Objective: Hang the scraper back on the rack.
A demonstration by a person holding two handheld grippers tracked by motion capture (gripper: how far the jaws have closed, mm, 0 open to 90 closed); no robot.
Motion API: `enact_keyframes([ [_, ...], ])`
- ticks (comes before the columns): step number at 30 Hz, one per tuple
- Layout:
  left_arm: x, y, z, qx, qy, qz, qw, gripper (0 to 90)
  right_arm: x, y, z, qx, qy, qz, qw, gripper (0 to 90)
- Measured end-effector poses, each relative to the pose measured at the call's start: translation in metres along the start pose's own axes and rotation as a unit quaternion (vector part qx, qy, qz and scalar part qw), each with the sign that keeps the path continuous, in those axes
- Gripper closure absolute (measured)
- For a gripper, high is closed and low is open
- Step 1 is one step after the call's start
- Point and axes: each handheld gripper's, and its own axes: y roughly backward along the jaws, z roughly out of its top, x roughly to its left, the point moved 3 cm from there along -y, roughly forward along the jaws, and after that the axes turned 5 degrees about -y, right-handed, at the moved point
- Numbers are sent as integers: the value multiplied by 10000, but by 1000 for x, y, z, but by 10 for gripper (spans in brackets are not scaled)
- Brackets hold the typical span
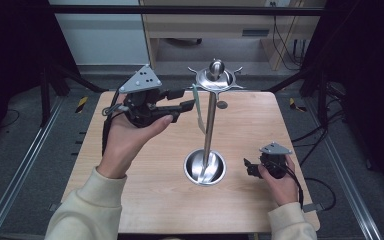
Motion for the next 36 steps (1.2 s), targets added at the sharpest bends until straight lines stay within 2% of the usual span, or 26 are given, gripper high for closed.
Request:
enact_keyframes([
  [2,-1,4,-2,-7,-24,86,10000,419,0,0,0,6,14,-13,10000,109],
  [7,-5,15,-8,26,-96,116,9999,239,0,1,0,23,6,-38,10000,107],
  [14,-11,28,-24,172,-238,124,9995,131,0,1,0,25,21,-50,10000,105],
  [23,-21,34,-48,285,-326,92,9990,89,1,1,-1,39,-16,-64,10000,104],
  [29,-25,33,-71,520,-467,-22,9976,79,1,1,-1,32,8,-57,10000,102],
  [33,-22,29,-89,697,-640,-75,9955,66,1,1,-1,40,18,-66,10000,100],
  [35,-23,27,-99,726,-607,-127,9954,64,1,1,-1,54,3,-59,10000,98],
  [36,-24,25,-106,834,-629,-129,9944,59,1,1,-1,59,2,-59,10000,97],
])
